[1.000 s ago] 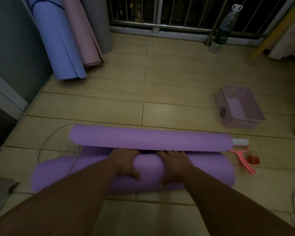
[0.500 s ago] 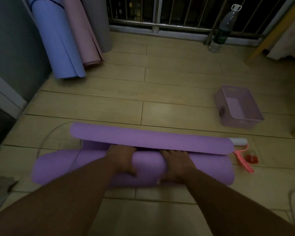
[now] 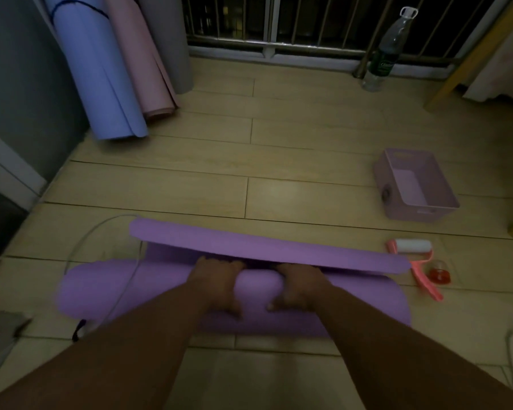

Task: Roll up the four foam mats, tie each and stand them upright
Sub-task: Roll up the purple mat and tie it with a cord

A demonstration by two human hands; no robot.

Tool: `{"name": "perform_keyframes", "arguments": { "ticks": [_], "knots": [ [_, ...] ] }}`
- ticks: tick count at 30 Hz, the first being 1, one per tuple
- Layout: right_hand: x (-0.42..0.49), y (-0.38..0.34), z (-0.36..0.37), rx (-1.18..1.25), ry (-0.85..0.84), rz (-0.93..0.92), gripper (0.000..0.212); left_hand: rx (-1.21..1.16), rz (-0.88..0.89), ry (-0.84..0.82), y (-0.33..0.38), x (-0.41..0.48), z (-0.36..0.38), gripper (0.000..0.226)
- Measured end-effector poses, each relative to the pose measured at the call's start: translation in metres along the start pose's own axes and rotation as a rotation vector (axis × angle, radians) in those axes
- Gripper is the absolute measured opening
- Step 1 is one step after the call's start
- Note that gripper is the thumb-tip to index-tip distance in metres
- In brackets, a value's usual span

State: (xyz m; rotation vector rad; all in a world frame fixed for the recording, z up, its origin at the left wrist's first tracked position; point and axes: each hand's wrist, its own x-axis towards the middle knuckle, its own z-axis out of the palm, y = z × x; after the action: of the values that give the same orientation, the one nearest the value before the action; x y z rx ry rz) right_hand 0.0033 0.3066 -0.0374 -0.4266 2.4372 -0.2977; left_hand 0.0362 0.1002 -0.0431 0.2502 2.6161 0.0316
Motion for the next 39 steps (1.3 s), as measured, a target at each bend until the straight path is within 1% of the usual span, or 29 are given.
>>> {"name": "perform_keyframes", "arguments": {
  "ticks": [2, 4, 6, 9, 12, 13, 14, 17, 19, 20, 22, 24, 26, 28, 29, 31, 32, 35, 37, 39],
  "knots": [
    [-0.004, 0.002, 0.002, -0.091, 0.074, -0.032, 0.104, -0.05, 0.001, 0.002, -0.005, 0.007, -0.007, 0.096],
    [-0.008, 0.001, 0.004, -0.211, 0.048, -0.062, 0.115, -0.1, -0.004, -0.025, -0.009, 0.01, -0.013, 0.094],
    [-0.008, -0.002, 0.009, -0.27, 0.018, -0.061, 0.12, -0.121, -0.012, -0.049, -0.009, 0.008, -0.014, 0.096],
    [0.001, -0.006, 0.007, -0.21, 0.038, -0.01, 0.113, -0.042, 0.0, -0.008, -0.009, 0.002, -0.006, 0.109],
    [0.009, -0.007, -0.002, -0.164, 0.033, -0.007, 0.114, 0.072, 0.031, -0.053, -0.008, -0.003, 0.003, 0.128],
    [0.01, -0.008, -0.003, -0.152, 0.026, -0.015, 0.114, 0.093, 0.027, -0.061, -0.006, -0.004, 0.004, 0.128],
    [0.009, -0.008, -0.001, -0.148, 0.02, -0.021, 0.112, 0.099, 0.02, -0.054, -0.004, -0.003, 0.003, 0.123],
    [0.0, -0.004, 0.006, -0.193, 0.077, -0.064, 0.11, 0.041, 0.017, -0.015, -0.003, 0.004, -0.007, 0.102],
    [-0.005, -0.001, 0.01, -0.255, 0.12, -0.101, 0.12, -0.057, 0.034, -0.048, -0.009, 0.011, -0.013, 0.098],
    [-0.006, 0.0, 0.011, -0.295, 0.115, -0.11, 0.125, -0.096, 0.044, -0.083, -0.012, 0.013, -0.013, 0.096],
    [-0.006, -0.004, 0.012, -0.344, 0.064, -0.084, 0.127, -0.178, 0.056, -0.143, -0.015, 0.012, -0.008, 0.099],
    [-0.002, -0.009, 0.011, -0.325, 0.035, -0.045, 0.117, -0.231, 0.071, -0.138, -0.016, 0.007, -0.003, 0.11],
    [0.003, -0.012, 0.007, -0.282, 0.021, -0.015, 0.112, -0.16, 0.074, -0.071, -0.014, 0.001, -0.001, 0.112],
    [0.009, -0.013, 0.002, -0.241, 0.004, 0.008, 0.113, -0.058, 0.047, 0.022, -0.014, -0.006, -0.001, 0.114],
    [0.01, -0.013, -0.001, -0.223, -0.008, 0.014, 0.114, -0.023, 0.045, 0.041, -0.015, -0.009, 0.003, 0.12],
    [0.011, -0.013, -0.002, -0.195, -0.027, 0.008, 0.113, 0.031, 0.067, 0.017, -0.015, -0.014, 0.012, 0.131],
    [0.01, -0.013, -0.001, -0.185, -0.031, -0.001, 0.112, 0.051, 0.071, -0.004, -0.014, -0.015, 0.016, 0.132],
    [0.002, -0.009, 0.003, -0.21, 0.018, -0.043, 0.111, 0.046, 0.034, -0.02, -0.012, -0.01, 0.011, 0.123],
    [-0.002, -0.007, 0.005, -0.299, 0.033, -0.086, 0.12, 0.021, 0.025, -0.016, -0.013, -0.004, 0.002, 0.115],
    [0.0, -0.007, 0.008, -0.404, 0.025, -0.096, 0.129, 0.002, 0.041, -0.011, -0.015, 0.001, -0.002, 0.114]
  ]
}}
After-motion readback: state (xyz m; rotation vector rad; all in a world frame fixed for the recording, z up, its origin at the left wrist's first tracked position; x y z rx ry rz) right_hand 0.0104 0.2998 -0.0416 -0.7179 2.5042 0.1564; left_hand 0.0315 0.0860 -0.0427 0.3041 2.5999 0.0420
